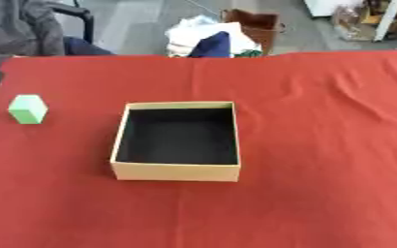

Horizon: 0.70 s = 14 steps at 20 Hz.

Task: Pick up objects on the table and place them in the box.

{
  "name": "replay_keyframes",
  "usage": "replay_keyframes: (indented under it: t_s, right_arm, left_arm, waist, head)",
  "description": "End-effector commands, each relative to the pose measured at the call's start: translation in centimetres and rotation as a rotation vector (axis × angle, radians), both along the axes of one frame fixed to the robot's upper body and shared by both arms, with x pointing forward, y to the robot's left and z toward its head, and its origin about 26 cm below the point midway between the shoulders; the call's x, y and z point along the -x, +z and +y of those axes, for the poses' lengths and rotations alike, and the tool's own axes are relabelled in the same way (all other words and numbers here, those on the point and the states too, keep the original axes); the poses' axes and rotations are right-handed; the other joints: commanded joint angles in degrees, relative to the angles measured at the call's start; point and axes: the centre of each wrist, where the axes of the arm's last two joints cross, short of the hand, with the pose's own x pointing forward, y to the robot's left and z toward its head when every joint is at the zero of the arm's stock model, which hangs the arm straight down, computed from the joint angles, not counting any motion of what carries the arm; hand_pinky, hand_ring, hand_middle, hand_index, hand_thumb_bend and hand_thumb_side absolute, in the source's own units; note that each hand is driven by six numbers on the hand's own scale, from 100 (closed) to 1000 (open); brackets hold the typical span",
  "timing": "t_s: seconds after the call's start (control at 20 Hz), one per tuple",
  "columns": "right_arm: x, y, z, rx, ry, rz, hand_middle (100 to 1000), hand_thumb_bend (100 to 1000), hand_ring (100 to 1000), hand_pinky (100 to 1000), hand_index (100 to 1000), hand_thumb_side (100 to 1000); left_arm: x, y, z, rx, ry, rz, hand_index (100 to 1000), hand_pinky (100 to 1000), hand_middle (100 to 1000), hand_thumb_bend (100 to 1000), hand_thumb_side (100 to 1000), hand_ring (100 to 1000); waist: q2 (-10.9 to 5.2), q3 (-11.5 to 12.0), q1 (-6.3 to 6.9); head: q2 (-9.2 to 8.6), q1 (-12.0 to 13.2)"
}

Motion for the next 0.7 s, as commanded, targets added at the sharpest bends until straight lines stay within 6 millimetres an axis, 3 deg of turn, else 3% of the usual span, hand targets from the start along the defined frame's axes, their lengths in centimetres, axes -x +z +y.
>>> replay_keyframes:
  t_s: [0.05, 0.45, 0.7]
  right_arm:
    - [0.2, 0.7, -0.4, 0.023, 0.002, -0.013, 803, 100, 761, 648, 908, 528]
    - [0.2, 0.6, -0.4, 0.018, 0.003, -0.011, 803, 100, 762, 648, 908, 529]
    - [0.2, 0.5, -0.4, 0.012, 0.003, -0.011, 803, 100, 762, 648, 908, 529]
  left_arm:
    - [-0.6, 0.3, 1.1, -0.035, 0.036, 0.062, 855, 837, 730, 398, 292, 780]
    - [-2.4, -1.7, 2.8, -0.031, 0.065, 0.260, 879, 862, 770, 431, 210, 822]
    - [-2.8, -1.4, 3.6, 0.033, 0.061, 0.334, 874, 853, 784, 415, 204, 826]
  waist:
    - [-1.14, -0.01, 0.08]
    - [-1.11, -0.04, 0.03]
    - [-0.90, -0.05, -0.09]
  head:
    - [0.11, 0.01]
    - [0.35, 0.03]
    - [0.45, -0.11]
